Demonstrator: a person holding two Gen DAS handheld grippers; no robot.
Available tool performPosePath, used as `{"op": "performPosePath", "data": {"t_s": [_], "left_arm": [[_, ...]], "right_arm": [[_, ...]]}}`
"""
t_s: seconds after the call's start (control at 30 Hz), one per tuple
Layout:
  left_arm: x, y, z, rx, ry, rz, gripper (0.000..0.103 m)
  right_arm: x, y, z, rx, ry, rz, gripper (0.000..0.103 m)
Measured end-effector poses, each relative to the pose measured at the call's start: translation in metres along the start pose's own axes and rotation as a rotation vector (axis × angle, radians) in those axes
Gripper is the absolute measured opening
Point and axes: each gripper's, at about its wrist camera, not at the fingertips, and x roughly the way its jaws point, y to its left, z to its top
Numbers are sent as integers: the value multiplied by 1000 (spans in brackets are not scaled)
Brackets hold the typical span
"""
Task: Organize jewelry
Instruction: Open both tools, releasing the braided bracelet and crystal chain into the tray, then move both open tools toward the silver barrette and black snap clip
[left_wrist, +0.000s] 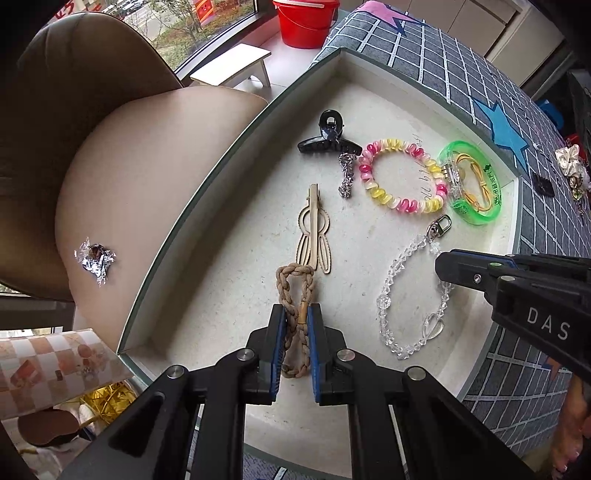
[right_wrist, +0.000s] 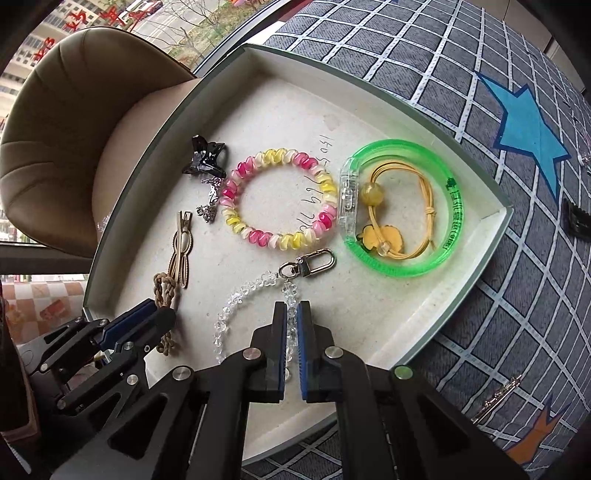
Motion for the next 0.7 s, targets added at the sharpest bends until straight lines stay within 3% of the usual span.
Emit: {"op": "performPosePath", "data": {"t_s": [0.17, 0.2, 0.23, 0.27, 0.3, 0.33, 0.5, 0.6, 0.7], "left_arm": [[-13, -3, -3, 20, -9, 22, 20], [-16, -4, -3, 23, -13, 23, 24], [-19, -5, -4, 25, -21, 26, 51], [-25, -5, -4, 22, -39, 32, 87], [-31, -5, -5, 19, -68, 40, 98], [-38, -5, -6, 22, -97, 45, 103], [-56, -15, -6, 53, -116, 35, 103], [-65, -27, -10, 89, -127, 21, 103], [-76, -47, -15, 139, -144, 20, 103]], "right_arm": [[-18, 1, 1, 22, -31, 26, 7], [-24, 1, 1, 26, -42, 30, 8], [-30, 0, 0, 30, -53, 33, 15], [-36, -1, -2, 35, -66, 35, 21], [-43, -2, -3, 42, -80, 37, 37], [-50, -4, -5, 50, -97, 37, 52], [-81, -25, -19, 95, -145, 29, 57], [-99, -46, -31, 116, -165, 13, 76], [-112, -77, -47, 130, -170, -20, 80]]}}
